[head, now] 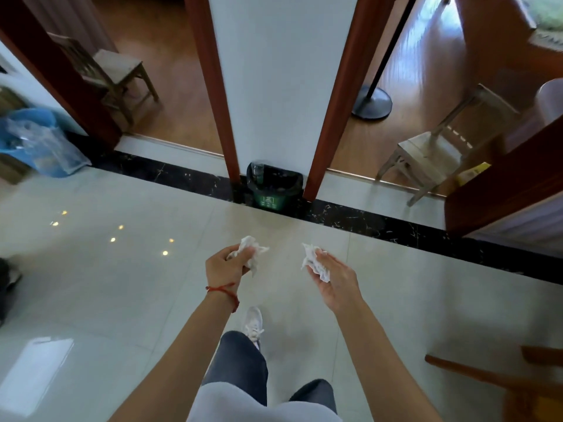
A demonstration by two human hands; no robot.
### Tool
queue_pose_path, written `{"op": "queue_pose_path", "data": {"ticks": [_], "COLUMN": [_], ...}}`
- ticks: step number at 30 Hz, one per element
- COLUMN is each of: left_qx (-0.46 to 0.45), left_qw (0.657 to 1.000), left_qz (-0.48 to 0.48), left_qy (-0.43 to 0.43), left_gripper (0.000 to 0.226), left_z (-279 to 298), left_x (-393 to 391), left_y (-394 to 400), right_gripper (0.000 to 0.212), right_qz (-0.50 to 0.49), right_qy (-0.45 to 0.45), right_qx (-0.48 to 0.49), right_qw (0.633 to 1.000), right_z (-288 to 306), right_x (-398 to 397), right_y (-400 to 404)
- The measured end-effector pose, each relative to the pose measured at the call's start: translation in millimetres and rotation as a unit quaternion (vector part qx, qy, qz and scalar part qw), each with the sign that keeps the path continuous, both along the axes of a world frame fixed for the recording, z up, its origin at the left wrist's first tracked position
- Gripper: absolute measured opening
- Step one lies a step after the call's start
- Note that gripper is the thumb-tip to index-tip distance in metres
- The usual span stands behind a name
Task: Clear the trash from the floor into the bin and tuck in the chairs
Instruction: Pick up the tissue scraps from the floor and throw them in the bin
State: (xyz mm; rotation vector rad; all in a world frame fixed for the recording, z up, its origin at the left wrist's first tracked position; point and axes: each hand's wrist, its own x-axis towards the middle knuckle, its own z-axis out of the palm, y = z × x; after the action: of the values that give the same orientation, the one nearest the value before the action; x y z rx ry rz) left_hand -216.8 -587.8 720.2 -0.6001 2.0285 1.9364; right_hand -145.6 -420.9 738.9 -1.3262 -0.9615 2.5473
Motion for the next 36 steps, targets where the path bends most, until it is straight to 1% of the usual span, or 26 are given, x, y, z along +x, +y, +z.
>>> {"op": "queue_pose_path", "data": {"ticks": [3, 7, 10, 12, 14, 17, 21, 28, 32, 34, 36], "left_qx": [-0.006, -0.003, -0.015, -0.018, -0.015, -0.01, -0.024, -0.032, -0.026, -0.023, -0.02], "left_qw": [1.0, 0.999, 0.999, 0.999, 0.999, 0.999, 0.998, 0.996, 0.994, 0.993, 0.992], "left_qz": [-0.014, -0.027, -0.032, -0.029, -0.019, -0.006, 0.0, 0.016, 0.02, 0.021, 0.02], "left_qy": [-0.006, -0.018, -0.024, -0.026, -0.032, -0.039, -0.05, -0.084, -0.102, -0.113, -0.127], "left_gripper": [0.008, 0.004, 0.004, 0.002, 0.005, 0.018, 0.02, 0.015, 0.013, 0.008, 0.008], "left_z": [1.9, 3.6, 1.5, -1.6, -6.0, -12.0, -22.7, -67.8, -105.6, -128.4, -152.2], "left_x": [-52.8, -117.3, -157.2, -181.7, -206.0, -240.2, -275.0, -333.5, -363.7, -376.8, -388.7], "left_y": [7.3, 22.3, 38.9, 52.5, 67.7, 91.4, 116.6, 141.1, 150.2, 153.8, 156.7], "right_gripper": [0.002, 0.009, 0.003, 0.002, 0.006, 0.015, 0.008, 0.008, 0.032, 0.036, 0.033], "right_qz": [-0.005, -0.022, -0.037, -0.037, -0.025, -0.006, 0.006, 0.03, 0.041, 0.043, 0.035], "right_qy": [-0.013, -0.034, -0.042, -0.049, -0.059, -0.062, -0.08, -0.12, -0.111, -0.119, -0.137], "right_qx": [0.003, 0.004, -0.007, -0.01, -0.013, -0.016, -0.004, -0.004, -0.006, -0.005, -0.01], "right_qw": [1.0, 0.999, 0.998, 0.998, 0.998, 0.998, 0.997, 0.992, 0.993, 0.992, 0.99], "right_z": [-2.3, -5.6, -8.8, -14.4, -21.8, -31.8, -48.2, -92.8, -131.9, -155.6, -180.5], "right_x": [-55.2, -113.9, -149.2, -173.3, -197.6, -235.2, -276.0, -339.9, -371.9, -384.0, -393.3], "right_y": [10.0, 27.0, 42.7, 56.2, 71.3, 93.8, 120.6, 147.3, 150.9, 151.9, 151.2]}}
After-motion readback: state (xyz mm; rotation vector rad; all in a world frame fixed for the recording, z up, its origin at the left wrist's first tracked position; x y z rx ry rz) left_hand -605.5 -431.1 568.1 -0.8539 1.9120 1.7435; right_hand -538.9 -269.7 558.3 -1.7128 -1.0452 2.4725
